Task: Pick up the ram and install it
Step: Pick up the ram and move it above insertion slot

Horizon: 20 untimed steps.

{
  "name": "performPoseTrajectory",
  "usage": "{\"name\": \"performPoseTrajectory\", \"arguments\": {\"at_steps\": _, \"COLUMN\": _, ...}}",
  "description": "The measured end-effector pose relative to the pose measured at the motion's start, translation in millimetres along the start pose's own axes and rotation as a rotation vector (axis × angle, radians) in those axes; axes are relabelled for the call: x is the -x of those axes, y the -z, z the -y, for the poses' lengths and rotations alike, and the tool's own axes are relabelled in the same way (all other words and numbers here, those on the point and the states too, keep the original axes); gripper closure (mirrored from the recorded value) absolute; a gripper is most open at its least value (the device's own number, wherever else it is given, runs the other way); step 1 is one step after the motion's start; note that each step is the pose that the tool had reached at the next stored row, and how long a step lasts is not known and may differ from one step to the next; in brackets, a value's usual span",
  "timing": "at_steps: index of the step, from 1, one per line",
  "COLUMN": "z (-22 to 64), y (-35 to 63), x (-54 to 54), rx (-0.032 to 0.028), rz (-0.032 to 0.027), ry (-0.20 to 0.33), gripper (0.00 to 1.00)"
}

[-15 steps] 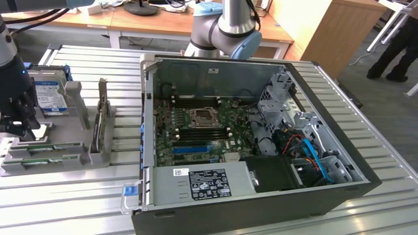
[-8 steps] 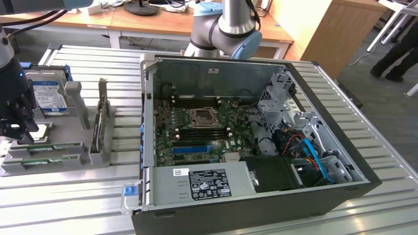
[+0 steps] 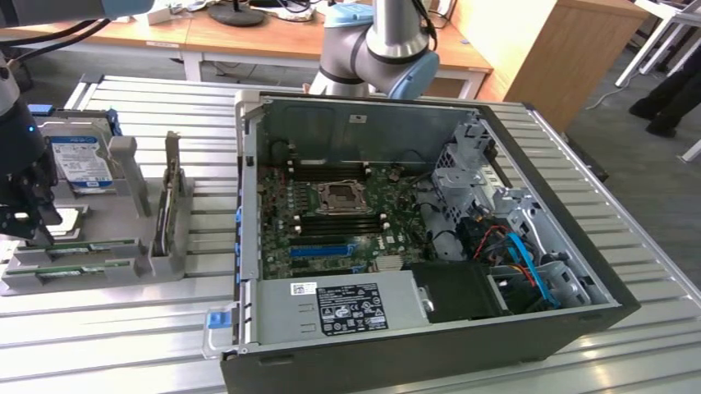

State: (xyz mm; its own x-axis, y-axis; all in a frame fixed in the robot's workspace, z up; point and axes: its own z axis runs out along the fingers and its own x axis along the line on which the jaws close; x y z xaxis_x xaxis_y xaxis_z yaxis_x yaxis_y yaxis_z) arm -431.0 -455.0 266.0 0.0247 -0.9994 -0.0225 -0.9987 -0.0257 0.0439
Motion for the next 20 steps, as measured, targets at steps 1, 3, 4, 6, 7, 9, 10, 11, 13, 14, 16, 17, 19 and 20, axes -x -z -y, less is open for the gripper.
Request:
{"name": "performPoseTrajectory", "arguments": {"at_steps": 1, "z": 0.0, "y": 0.0, "x": 0.0, "rx": 0.0000, "rz": 0.0000, "ry": 0.000, "gripper": 0.64}}
{"name": "performPoseTrajectory", "arguments": {"at_steps": 3, "z": 0.0, "y": -0.1, "x": -0.1, "rx": 0.0000, "rz": 0.0000, "ry": 0.000, "gripper": 0.64}}
{"name": "performPoseTrajectory", "arguments": {"at_steps": 4, "z": 0.0, "y": -0.4, "x": -0.1, "rx": -0.0001, "rz": 0.0000, "ry": 0.000, "gripper": 0.64}}
{"name": "performPoseTrajectory", "arguments": {"at_steps": 6, "z": 0.1, "y": -1.9, "x": -0.2, "rx": -0.0002, "rz": 0.0000, "ry": 0.000, "gripper": 0.64}}
{"name": "performPoseTrajectory", "arguments": {"at_steps": 7, "z": 0.1, "y": -2.7, "x": -0.1, "rx": -0.0003, "rz": 0.0000, "ry": 0.000, "gripper": 0.64}}
{"name": "performPoseTrajectory", "arguments": {"at_steps": 9, "z": 0.2, "y": -4.6, "x": -0.2, "rx": -0.0006, "rz": -0.0001, "ry": 0.000, "gripper": 0.64}}
{"name": "performPoseTrajectory", "arguments": {"at_steps": 10, "z": 0.3, "y": -5.7, "x": -0.2, "rx": -0.0008, "rz": 0.0000, "ry": 0.000, "gripper": 0.64}}
{"name": "performPoseTrajectory", "arguments": {"at_steps": 11, "z": 0.3, "y": -6.8, "x": -0.3, "rx": -0.0010, "rz": 0.0000, "ry": 0.000, "gripper": 0.64}}
{"name": "performPoseTrajectory", "arguments": {"at_steps": 13, "z": 0.4, "y": -9.0, "x": -0.3, "rx": -0.0015, "rz": 0.0000, "ry": 0.000, "gripper": 0.64}}
{"name": "performPoseTrajectory", "arguments": {"at_steps": 14, "z": 0.5, "y": -10.2, "x": -0.3, "rx": -0.0016, "rz": -0.0001, "ry": 0.000, "gripper": 0.64}}
{"name": "performPoseTrajectory", "arguments": {"at_steps": 16, "z": 0.6, "y": -12.4, "x": -0.4, "rx": -0.0020, "rz": 0.0000, "ry": 0.000, "gripper": 0.64}}
{"name": "performPoseTrajectory", "arguments": {"at_steps": 17, "z": 0.6, "y": -13.5, "x": -0.4, "rx": -0.0021, "rz": -0.0001, "ry": 0.000, "gripper": 0.64}}
{"name": "performPoseTrajectory", "arguments": {"at_steps": 19, "z": 0.7, "y": -15.8, "x": -0.4, "rx": -0.0024, "rz": 0.0000, "ry": 0.000, "gripper": 0.64}}
{"name": "performPoseTrajectory", "arguments": {"at_steps": 20, "z": 0.8, "y": -16.9, "x": -0.5, "rx": -0.0025, "rz": 0.0000, "ry": 0.000, "gripper": 0.64}}
